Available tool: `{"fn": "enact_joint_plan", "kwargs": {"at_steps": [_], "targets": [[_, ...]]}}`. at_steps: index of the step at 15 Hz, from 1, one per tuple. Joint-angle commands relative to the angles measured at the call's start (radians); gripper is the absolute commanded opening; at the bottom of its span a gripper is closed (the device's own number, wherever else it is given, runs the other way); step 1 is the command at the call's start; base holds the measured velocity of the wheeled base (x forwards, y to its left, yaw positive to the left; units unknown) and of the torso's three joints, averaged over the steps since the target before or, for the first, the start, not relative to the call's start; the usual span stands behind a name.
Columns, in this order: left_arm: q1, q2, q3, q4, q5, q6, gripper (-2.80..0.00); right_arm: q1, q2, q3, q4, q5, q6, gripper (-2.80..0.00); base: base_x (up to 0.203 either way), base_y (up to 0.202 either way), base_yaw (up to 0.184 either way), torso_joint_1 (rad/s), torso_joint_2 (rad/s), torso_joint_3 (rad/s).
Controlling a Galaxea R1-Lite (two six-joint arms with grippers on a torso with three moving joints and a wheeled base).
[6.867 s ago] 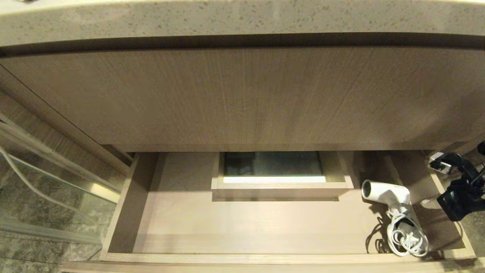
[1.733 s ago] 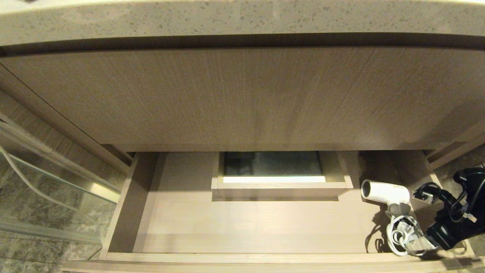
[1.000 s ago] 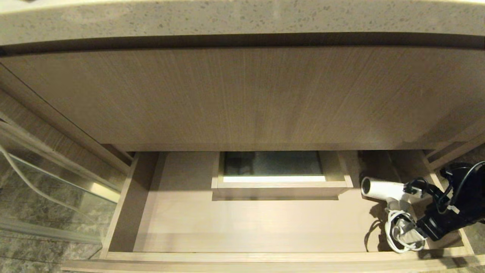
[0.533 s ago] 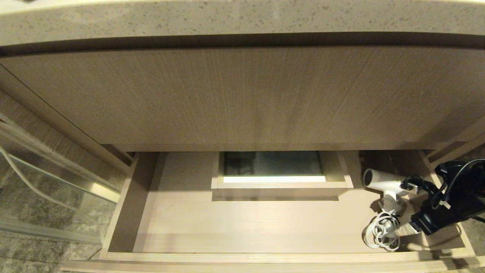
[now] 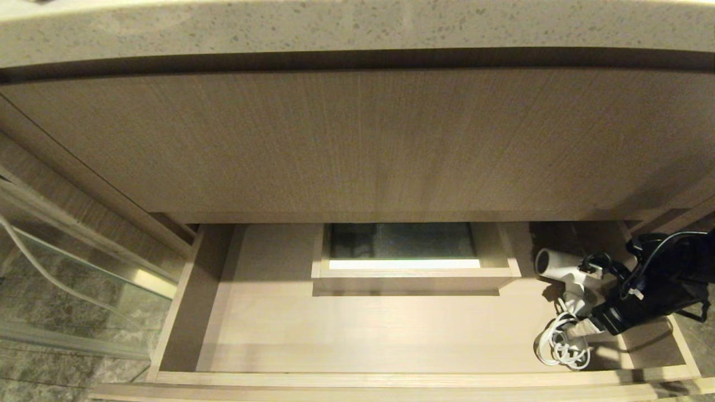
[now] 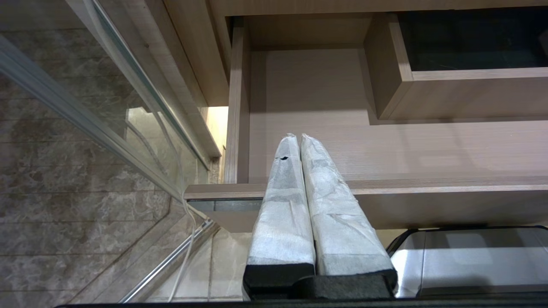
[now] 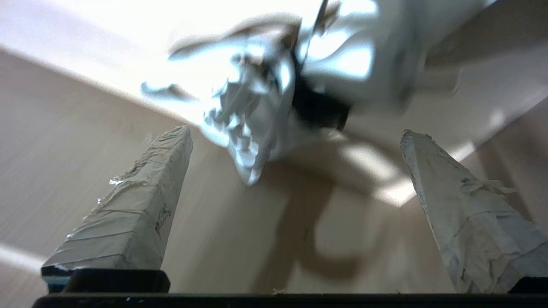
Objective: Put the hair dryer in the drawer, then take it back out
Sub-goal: Take the hairdryer out
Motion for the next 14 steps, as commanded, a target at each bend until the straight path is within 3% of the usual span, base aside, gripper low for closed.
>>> {"fn": "enact_joint_plan", "kwargs": {"at_steps": [1,4,14], "targets": [[0.000,-0.002,0.000,0.000,0.000,0.000,-2.80,0.004,0.052,-0.042,-0.011,0.002,-0.004,0.00,0.000,0.000,0.000,0.000,0.00,0.000],[0.000,-0.001,0.000,0.000,0.000,0.000,-2.80,0.019,0.096,-0.073,-0.107,-0.001,0.035,0.00,0.000,0.000,0.000,0.000,0.00,0.000],[0.000,-0.002,0.000,0.000,0.000,0.000,-2.80,0.024,0.204,-0.175,-0.177,-0.004,0.076,0.00,0.000,0.000,0.000,0.000,0.00,0.000]]}}
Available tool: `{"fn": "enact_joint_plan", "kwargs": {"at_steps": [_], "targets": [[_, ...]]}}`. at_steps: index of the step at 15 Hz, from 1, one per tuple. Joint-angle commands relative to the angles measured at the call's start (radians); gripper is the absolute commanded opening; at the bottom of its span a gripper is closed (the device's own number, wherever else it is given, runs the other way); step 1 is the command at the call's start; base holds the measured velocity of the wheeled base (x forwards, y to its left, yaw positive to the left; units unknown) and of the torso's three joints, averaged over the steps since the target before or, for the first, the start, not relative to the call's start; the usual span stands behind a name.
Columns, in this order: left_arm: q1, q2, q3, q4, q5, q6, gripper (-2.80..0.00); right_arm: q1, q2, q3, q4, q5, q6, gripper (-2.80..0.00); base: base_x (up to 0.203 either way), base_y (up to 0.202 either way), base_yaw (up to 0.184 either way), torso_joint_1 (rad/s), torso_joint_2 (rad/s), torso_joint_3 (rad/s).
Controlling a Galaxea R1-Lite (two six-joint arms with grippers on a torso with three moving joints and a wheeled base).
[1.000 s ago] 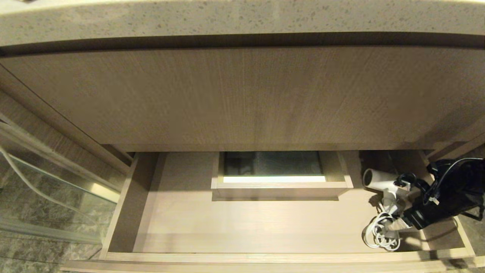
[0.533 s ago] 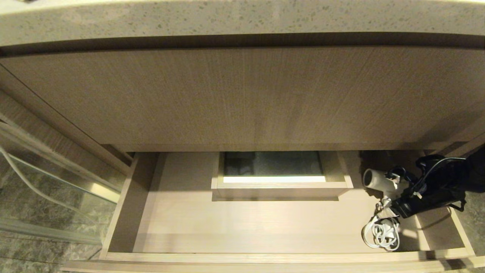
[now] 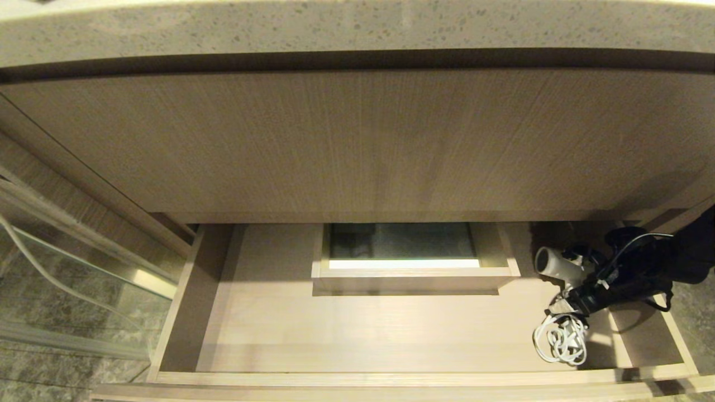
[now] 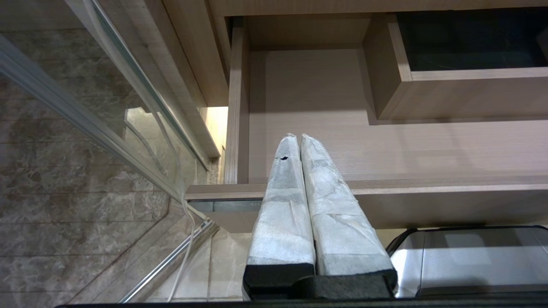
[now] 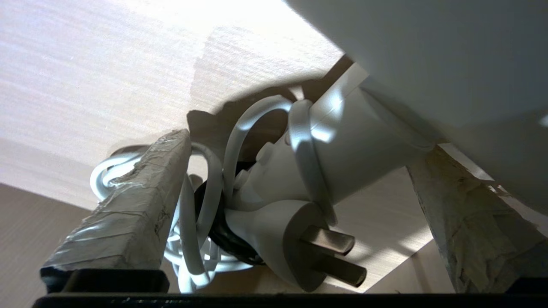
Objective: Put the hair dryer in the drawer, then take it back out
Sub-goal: Take the hairdryer out
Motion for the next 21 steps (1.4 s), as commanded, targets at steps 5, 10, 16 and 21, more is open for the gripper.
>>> {"fn": "enact_joint_plan", "kwargs": {"at_steps": [5,10,16,21], "targets": [[0.000,-0.001,0.000,0.000,0.000,0.000,-2.80,-0.002,0.036,-0.018,-0.008,0.004,-0.001,-2.80,0.000,0.000,0.000,0.000,0.00,0.000],[0.000,-0.002,0.000,0.000,0.000,0.000,-2.80,0.000,-0.002,-0.013,0.007,0.005,-0.009,-2.80,0.000,0.000,0.000,0.000,0.00,0.000],[0.000,-0.002,0.000,0.000,0.000,0.000,-2.80,0.005,-0.061,-0.012,0.028,0.006,-0.004,-2.80,0.000,0.000,0.000,0.000,0.00,0.000],[0.000,-0.002,0.000,0.000,0.000,0.000,-2.80,0.006,-0.113,0.001,0.033,0.006,-0.005,-2.80,0.000,0.000,0.000,0.000,0.00,0.000]]}}
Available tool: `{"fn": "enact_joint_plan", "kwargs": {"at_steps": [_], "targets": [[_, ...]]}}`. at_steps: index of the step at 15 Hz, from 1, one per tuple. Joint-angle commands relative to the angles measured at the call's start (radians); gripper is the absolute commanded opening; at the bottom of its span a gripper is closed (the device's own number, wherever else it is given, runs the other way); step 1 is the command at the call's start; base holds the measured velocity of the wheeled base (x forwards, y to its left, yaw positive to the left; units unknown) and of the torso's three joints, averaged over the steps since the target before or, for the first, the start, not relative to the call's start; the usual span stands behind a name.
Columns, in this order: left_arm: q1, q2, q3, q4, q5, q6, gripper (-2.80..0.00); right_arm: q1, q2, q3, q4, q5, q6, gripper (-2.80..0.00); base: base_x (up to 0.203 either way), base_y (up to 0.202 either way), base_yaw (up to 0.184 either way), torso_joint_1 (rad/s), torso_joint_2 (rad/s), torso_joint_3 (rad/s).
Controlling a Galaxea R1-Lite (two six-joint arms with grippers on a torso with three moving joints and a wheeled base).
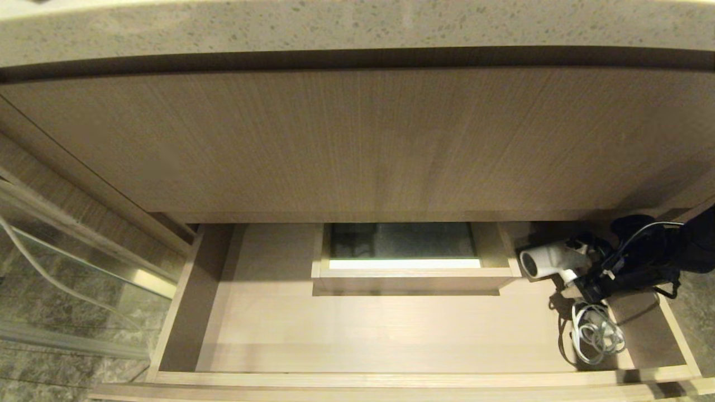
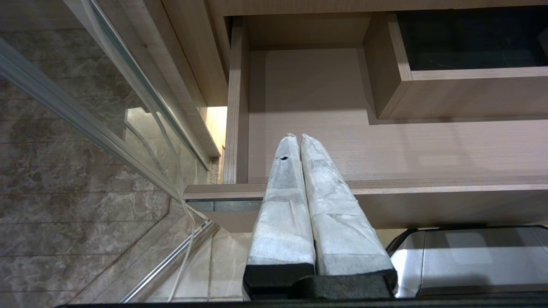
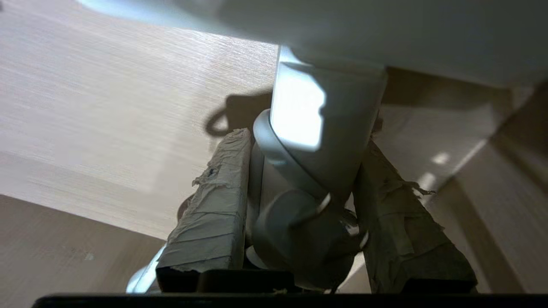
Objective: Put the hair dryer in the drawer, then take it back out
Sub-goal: Take the hairdryer out
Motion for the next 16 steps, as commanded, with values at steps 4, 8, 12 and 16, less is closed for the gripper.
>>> {"fn": "enact_joint_plan", "kwargs": {"at_steps": [4,8,12,16], "targets": [[0.000,0.000,0.000,0.000,0.000,0.000,-2.80,-0.001,-0.048,0.003,0.028,0.002,-0.010,-2.80,0.000,0.000,0.000,0.000,0.00,0.000],[0.000,-0.002,0.000,0.000,0.000,0.000,-2.80,0.000,-0.066,-0.003,0.042,0.002,-0.012,-2.80,0.000,0.000,0.000,0.000,0.00,0.000],[0.000,0.000,0.000,0.000,0.000,0.000,-2.80,0.000,-0.092,0.000,0.046,0.000,-0.012,-2.80,0.000,0.000,0.000,0.000,0.00,0.000],[0.000,-0.002,0.000,0.000,0.000,0.000,-2.80,0.008,-0.096,-0.013,0.055,0.000,-0.010,-2.80,0.000,0.000,0.000,0.000,0.00,0.000]]}}
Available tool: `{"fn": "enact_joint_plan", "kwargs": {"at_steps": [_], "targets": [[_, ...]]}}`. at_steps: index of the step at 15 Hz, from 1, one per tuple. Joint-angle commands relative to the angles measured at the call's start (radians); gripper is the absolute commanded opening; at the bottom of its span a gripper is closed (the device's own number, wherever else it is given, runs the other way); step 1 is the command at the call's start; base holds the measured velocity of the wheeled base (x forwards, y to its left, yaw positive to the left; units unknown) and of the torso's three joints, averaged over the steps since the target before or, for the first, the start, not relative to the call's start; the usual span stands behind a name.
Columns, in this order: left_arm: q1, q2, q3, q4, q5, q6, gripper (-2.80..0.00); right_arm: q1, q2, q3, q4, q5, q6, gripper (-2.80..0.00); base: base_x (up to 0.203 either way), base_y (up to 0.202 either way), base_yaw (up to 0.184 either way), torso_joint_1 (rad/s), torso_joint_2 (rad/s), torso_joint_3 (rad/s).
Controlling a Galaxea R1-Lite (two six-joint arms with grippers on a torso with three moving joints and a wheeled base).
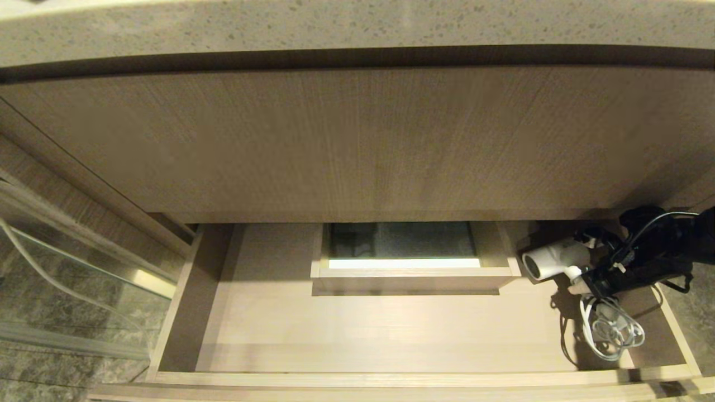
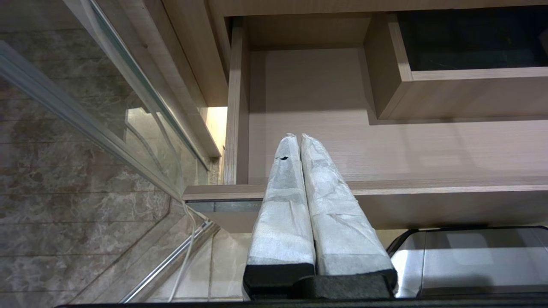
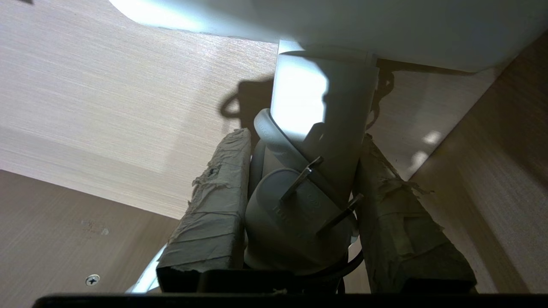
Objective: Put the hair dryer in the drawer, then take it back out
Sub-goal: Take the hairdryer out
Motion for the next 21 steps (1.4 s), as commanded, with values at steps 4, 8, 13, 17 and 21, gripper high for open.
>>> {"fn": "enact_joint_plan", "kwargs": {"at_steps": [4,8,13,17,21], "targets": [[0.000,0.000,0.000,0.000,0.000,0.000,-2.80,0.002,-0.004,-0.035,-0.008,0.000,-0.001,-2.80,0.000,0.000,0.000,0.000,0.00,0.000],[0.000,-0.002,0.000,0.000,0.000,0.000,-2.80,0.002,-0.018,-0.055,0.024,0.002,-0.006,-2.80,0.000,0.000,0.000,0.000,0.00,0.000],[0.000,-0.002,0.000,0.000,0.000,0.000,-2.80,-0.003,0.043,-0.049,0.120,-0.049,-0.085,-2.80,0.000,0.000,0.000,0.000,0.00,0.000],[0.000,-0.002,0.000,0.000,0.000,0.000,-2.80,-0.008,0.089,-0.061,0.132,-0.063,-0.114,-2.80,0.000,0.000,0.000,0.000,0.00,0.000],[0.000,-0.001,0.000,0.000,0.000,0.000,-2.80,-0.013,0.077,-0.041,0.135,-0.065,-0.139,-2.80,0.000,0.000,0.000,0.000,0.00,0.000]]}}
